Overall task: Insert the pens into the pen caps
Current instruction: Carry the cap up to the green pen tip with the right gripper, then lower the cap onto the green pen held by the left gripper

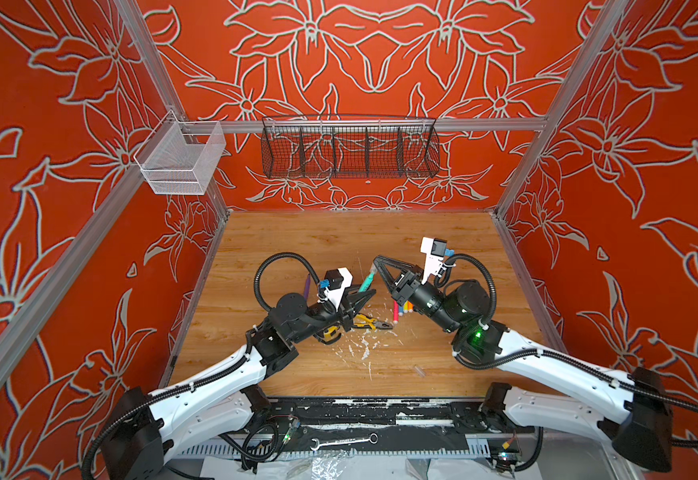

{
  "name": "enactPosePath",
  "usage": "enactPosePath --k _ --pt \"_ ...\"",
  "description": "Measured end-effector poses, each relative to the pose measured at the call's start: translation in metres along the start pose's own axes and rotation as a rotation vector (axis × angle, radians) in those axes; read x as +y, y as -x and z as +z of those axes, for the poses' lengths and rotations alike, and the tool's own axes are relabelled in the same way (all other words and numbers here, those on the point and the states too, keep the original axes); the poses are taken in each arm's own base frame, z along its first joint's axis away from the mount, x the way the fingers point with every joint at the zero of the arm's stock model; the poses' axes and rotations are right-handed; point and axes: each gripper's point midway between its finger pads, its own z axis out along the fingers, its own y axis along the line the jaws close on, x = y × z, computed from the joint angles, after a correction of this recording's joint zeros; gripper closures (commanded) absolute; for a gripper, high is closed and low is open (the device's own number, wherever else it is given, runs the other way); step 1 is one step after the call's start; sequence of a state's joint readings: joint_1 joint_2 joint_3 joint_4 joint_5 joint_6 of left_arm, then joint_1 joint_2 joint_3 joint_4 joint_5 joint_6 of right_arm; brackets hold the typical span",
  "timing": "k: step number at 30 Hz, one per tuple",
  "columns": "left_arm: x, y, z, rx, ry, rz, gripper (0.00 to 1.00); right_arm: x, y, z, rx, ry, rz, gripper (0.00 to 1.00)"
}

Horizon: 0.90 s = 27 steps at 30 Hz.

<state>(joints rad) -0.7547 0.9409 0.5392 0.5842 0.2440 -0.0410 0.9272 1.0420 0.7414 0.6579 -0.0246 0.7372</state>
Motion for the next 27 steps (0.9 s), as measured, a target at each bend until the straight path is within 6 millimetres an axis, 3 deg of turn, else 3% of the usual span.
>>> enactPosePath --k 7,13,17,21,27 --pt "0.003 0.001 -0.001 -0.002 0.022 -0.009 1.0 0.003 -0.006 0.001 0.009 0.016 -0.006 0.95" --pt "0.003 -0.001 -0.001 0.006 0.026 -0.026 1.0 0.003 -0.01 0.0 -0.004 0.028 -0.039 0.71" --pt "0.003 0.0 -0.001 0.004 0.027 -0.03 1.0 0.005 -0.03 -0.004 0.045 0.042 -0.056 0.55" --pt "0.004 -0.001 -0.001 0.006 0.03 -0.032 1.0 0.004 -0.035 -0.008 0.061 0.039 -0.068 0.48" --pt "0.001 -0.002 -0.001 0.009 0.01 -0.016 1.0 0.015 -0.017 -0.018 0.018 0.058 -0.077 0.4"
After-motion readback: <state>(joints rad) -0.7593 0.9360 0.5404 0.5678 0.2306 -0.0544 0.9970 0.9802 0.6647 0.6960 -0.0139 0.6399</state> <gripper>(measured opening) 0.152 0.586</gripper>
